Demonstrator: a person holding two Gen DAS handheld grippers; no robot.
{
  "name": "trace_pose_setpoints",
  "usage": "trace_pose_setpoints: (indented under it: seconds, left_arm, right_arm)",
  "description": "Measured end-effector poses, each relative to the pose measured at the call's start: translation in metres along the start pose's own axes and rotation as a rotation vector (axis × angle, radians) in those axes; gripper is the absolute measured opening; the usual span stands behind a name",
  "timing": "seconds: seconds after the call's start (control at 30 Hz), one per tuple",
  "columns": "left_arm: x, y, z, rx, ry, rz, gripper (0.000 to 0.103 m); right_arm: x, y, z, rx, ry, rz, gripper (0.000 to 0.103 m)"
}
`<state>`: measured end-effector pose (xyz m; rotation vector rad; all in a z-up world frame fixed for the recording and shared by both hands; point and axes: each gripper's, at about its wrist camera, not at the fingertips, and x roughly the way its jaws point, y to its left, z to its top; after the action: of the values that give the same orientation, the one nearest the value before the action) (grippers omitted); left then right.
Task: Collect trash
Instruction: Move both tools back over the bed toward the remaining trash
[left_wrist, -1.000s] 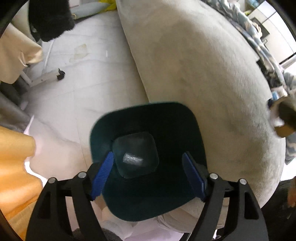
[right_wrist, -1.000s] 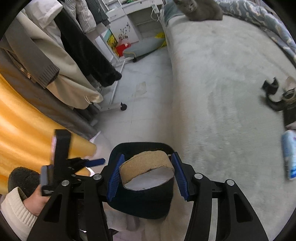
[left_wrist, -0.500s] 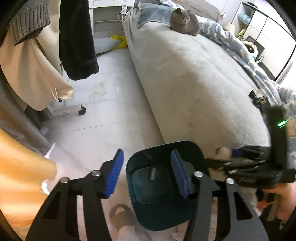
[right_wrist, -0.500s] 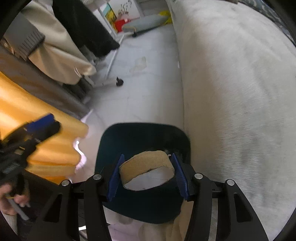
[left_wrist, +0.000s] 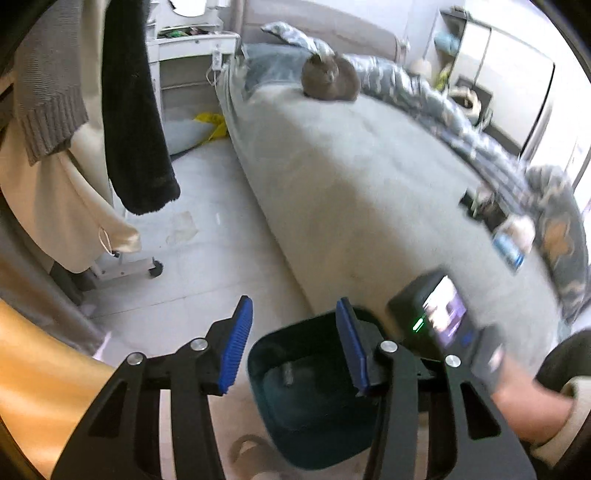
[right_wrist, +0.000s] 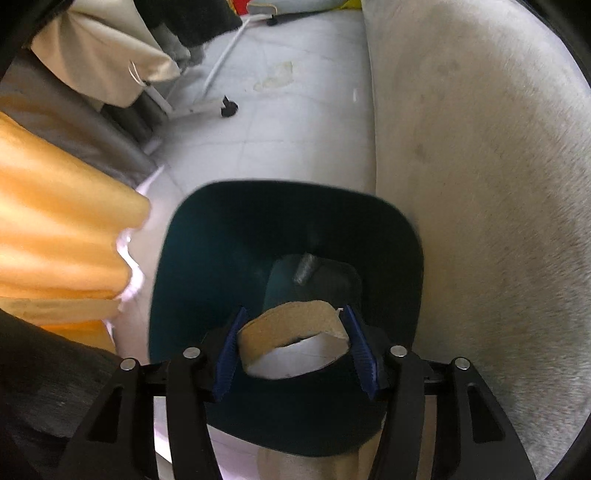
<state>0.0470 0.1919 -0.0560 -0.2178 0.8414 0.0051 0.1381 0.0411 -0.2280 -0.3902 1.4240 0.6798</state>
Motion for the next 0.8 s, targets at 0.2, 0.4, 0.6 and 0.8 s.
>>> trace_pose_setpoints:
  seconds: [0.2,0.4,0.6,0.8]
  left_arm:
    - [-0.020,-0.003,0.023,-0.005,-0.065,-0.030,0.063]
    - [-0.034,-0.011,0.039,0.015,-0.123,-0.037,0.077]
    - [-0.041,-0.023,0.048,0.004,-0.165,-0.038,0.092]
    - [-0.037,-0.039,0.058,-0.001,-0.179,-0.063,0.094]
  right_arm:
    - [-0.006,0.004,-0.004,-0.011,-0.002,0.015,0.076]
    - [-0.042,0.006,-0.006,-0.043,-0.093,0.052,0.084]
    - [-0.084,0.008,-0.011,-0.091,-0.201,0.057,0.091]
    - [-0.121,-0.010,-0.022,-0.101,-0.283,0.007,0.094]
